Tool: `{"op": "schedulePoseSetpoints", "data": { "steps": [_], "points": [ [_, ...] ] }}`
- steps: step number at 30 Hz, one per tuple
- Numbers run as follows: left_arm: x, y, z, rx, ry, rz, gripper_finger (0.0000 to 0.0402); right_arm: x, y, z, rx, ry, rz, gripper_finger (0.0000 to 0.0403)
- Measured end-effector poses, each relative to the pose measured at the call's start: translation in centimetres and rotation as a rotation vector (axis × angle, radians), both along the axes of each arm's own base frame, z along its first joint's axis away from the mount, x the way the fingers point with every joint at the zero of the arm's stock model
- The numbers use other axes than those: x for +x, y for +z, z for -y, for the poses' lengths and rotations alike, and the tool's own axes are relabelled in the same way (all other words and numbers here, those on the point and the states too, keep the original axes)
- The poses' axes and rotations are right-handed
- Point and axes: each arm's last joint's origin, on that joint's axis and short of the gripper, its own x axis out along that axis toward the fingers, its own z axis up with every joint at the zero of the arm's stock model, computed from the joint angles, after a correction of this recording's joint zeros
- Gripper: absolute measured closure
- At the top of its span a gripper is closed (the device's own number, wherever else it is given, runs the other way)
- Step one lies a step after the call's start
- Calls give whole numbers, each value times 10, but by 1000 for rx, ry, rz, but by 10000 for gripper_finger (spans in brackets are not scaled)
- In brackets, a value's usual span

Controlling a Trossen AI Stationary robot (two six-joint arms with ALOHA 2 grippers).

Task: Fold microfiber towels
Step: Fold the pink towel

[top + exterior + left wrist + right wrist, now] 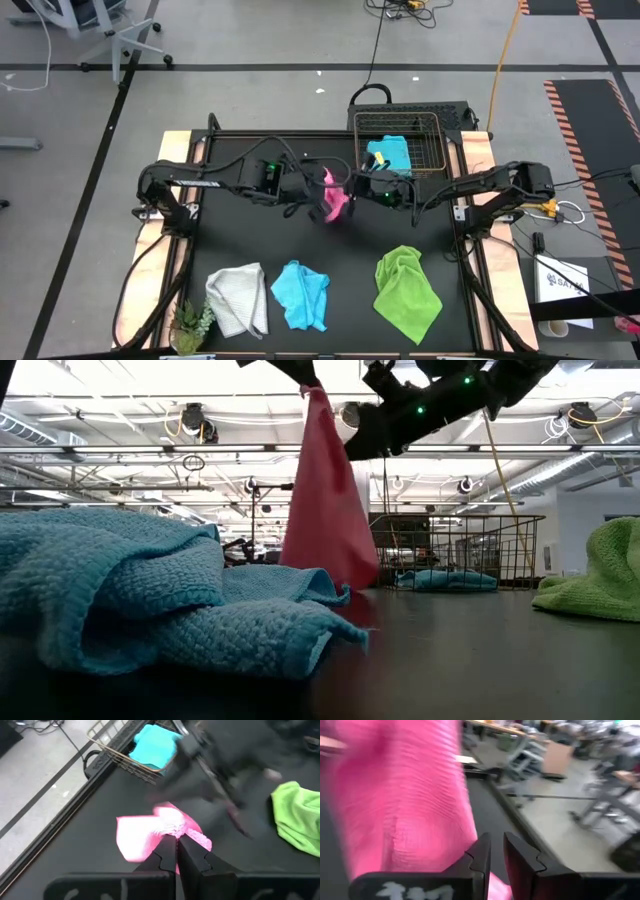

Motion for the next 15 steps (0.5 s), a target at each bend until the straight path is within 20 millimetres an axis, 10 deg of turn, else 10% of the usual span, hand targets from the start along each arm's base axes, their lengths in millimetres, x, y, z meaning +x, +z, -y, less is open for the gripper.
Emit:
{"op": "schedulePoseSetpoints", "data": {
  "steps": [15],
  "points": [
    [1, 1, -26, 32, 62, -4, 396, 0, -5, -41, 118, 131, -13, 358]
  ]
}}
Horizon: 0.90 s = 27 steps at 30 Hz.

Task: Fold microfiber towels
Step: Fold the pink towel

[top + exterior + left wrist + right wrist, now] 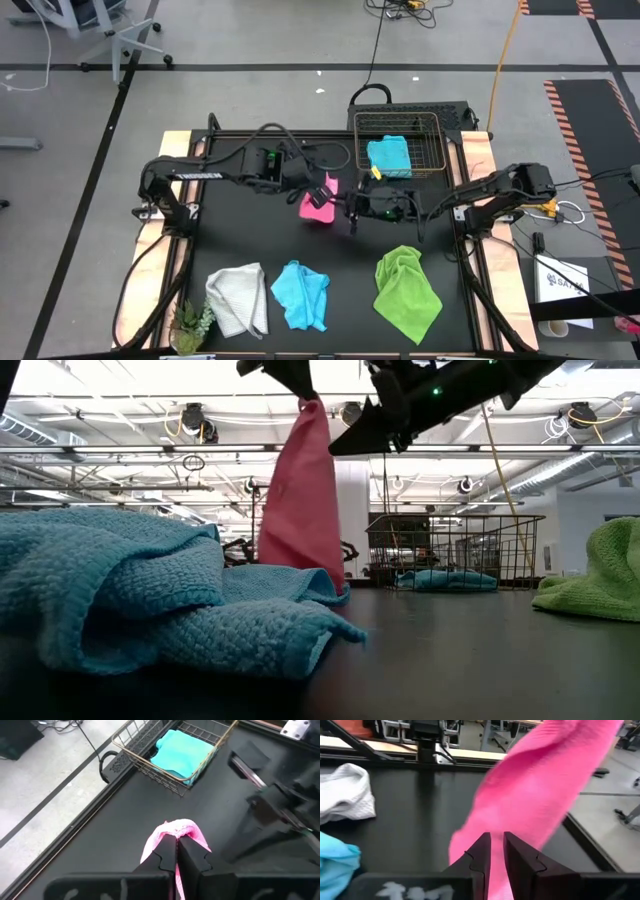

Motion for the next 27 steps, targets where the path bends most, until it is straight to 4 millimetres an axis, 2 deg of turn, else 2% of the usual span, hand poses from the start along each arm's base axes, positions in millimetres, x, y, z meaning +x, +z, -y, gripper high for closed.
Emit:
{"op": "schedulePoseSetpoints", "data": {
  "steps": [9, 17, 27],
  "points": [
    [0, 1, -11, 9, 31, 5, 398, 2, -3, -9, 56, 8, 13, 358],
    [4, 3, -11, 25, 12, 43, 398, 16, -36, -11, 70, 0, -55, 358],
    [4, 4, -13, 30, 25, 44, 396, 28, -59, -12, 126, 3, -38, 358]
  ]
}}
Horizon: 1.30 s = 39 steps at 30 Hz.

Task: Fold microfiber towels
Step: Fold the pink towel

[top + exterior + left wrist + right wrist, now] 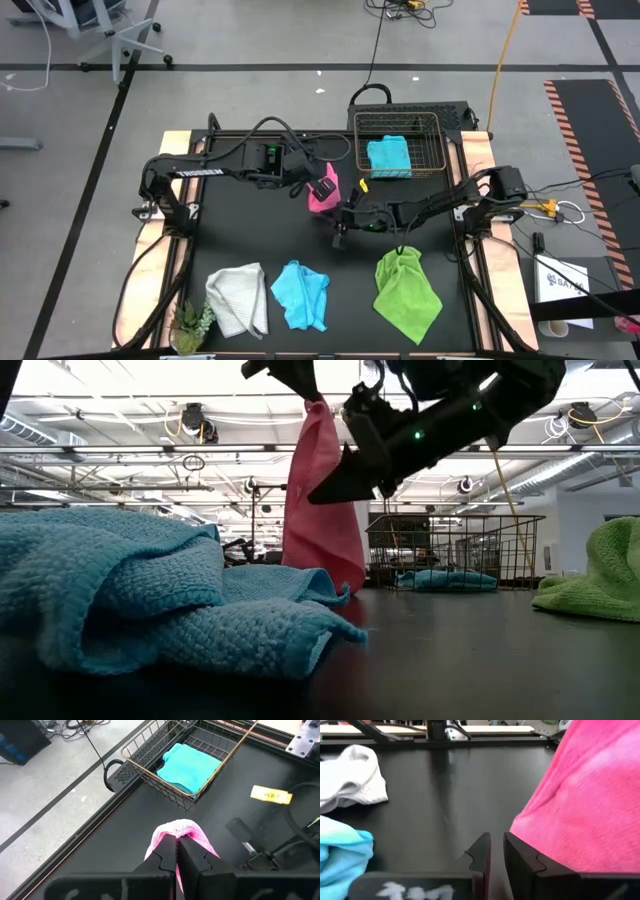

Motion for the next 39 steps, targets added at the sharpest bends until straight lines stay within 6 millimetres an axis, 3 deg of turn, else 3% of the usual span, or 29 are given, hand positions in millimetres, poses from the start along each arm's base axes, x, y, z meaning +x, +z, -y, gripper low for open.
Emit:
{"op": "schedulePoseSetpoints", "data": {
  "steps": [9, 26, 39],
  "points": [
    [0, -1, 8, -32, -27, -3, 399, -1, -13, 14, -132, -62, -114, 358],
    [-20, -13, 56, -156, -53, -162, 396, -20, 41, 47, -249, -145, -49, 358],
    [-20, -13, 66, -161, -79, -157, 398, -24, 42, 42, -217, -133, -68, 358]
  ]
}}
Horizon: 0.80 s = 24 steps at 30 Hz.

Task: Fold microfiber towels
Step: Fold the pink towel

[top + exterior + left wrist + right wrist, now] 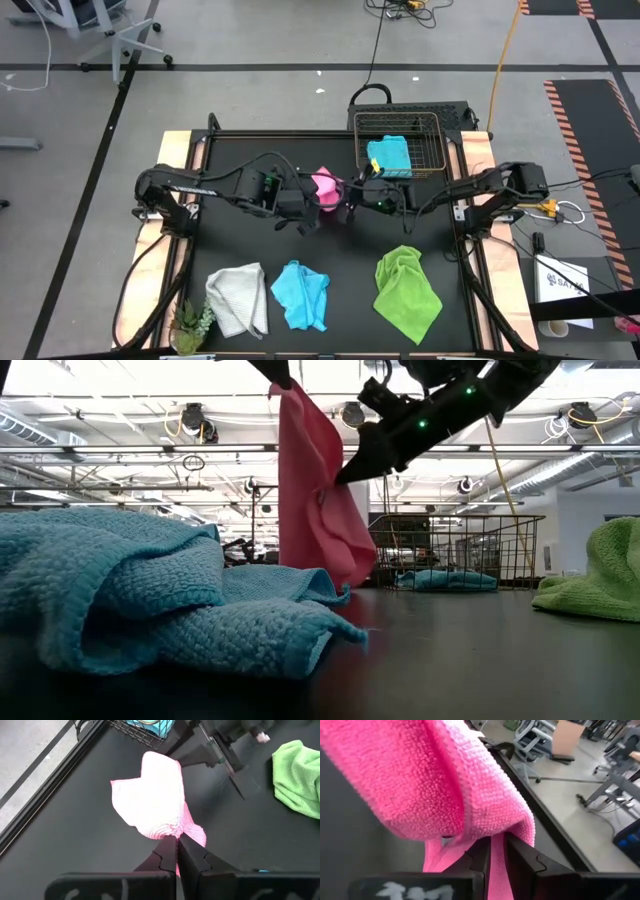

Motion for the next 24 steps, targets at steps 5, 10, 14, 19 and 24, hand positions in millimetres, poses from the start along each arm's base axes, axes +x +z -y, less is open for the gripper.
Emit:
{"op": "schedulePoseSetpoints", "data": {
  "steps": [5, 10, 14, 19, 24],
  "points": [
    [3, 1, -6, 13, 13, 21, 394, 1, -1, -8, 73, 51, 15, 358],
    [7, 3, -12, 26, 0, 52, 398, 1, -1, -14, 106, 77, 26, 358],
    [8, 4, -16, 30, 4, 56, 394, 1, -1, -21, 107, 99, 23, 358],
    [9, 4, -21, 33, 14, 54, 397, -1, -5, -31, 133, 116, -7, 358],
    [9, 4, -24, 34, 19, 53, 396, -4, -9, -40, 173, 123, -49, 358]
  ]
}}
